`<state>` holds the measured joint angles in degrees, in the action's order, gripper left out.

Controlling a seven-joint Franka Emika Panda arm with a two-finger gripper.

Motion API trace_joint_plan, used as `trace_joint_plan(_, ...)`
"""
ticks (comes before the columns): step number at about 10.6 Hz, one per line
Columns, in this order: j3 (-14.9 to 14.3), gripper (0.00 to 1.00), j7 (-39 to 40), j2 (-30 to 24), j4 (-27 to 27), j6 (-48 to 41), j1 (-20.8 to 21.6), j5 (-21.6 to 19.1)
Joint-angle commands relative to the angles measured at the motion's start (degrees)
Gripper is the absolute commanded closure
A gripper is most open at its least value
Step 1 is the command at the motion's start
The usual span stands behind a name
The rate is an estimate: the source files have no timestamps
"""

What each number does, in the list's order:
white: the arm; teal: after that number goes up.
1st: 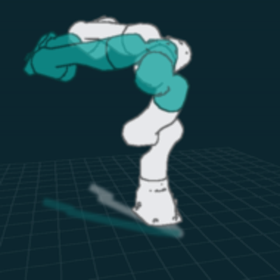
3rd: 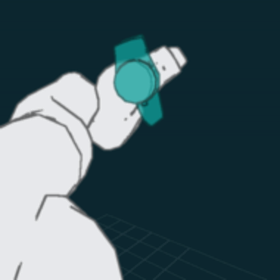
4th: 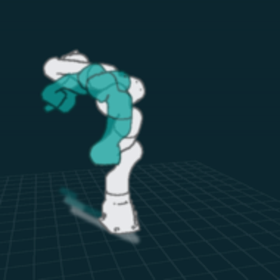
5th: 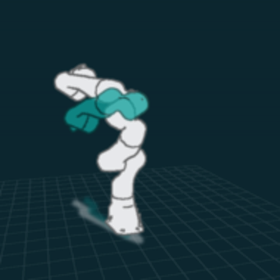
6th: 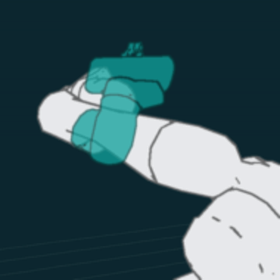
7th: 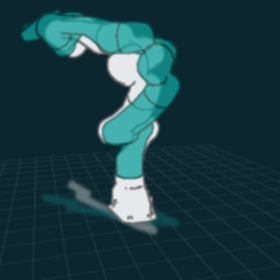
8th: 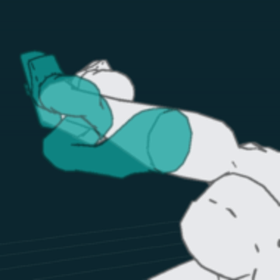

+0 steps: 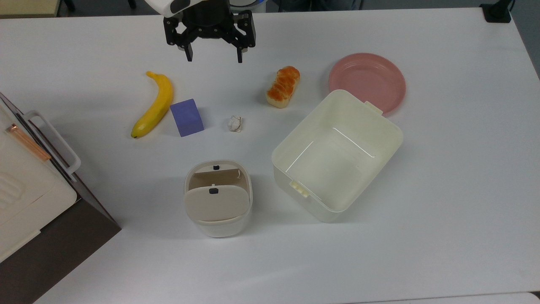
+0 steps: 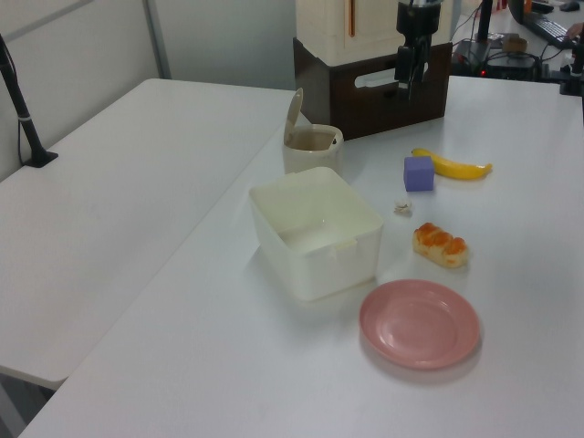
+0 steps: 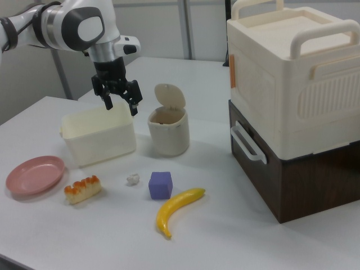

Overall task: Grab it up and put it in the trash
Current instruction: 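Move the gripper over toward the small white paper ball by the purple cube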

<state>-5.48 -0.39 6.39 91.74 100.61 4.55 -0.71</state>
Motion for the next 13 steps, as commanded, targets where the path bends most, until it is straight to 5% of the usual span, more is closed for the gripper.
trace_joint_plan(1,-0.1,0.00,0.8,-1.8,1.3,-1.5,-0.2,0.5)
trace_joint_plan(13,1.1,0.00,3.4,1.0,3.3,0.8,0.5,0.3)
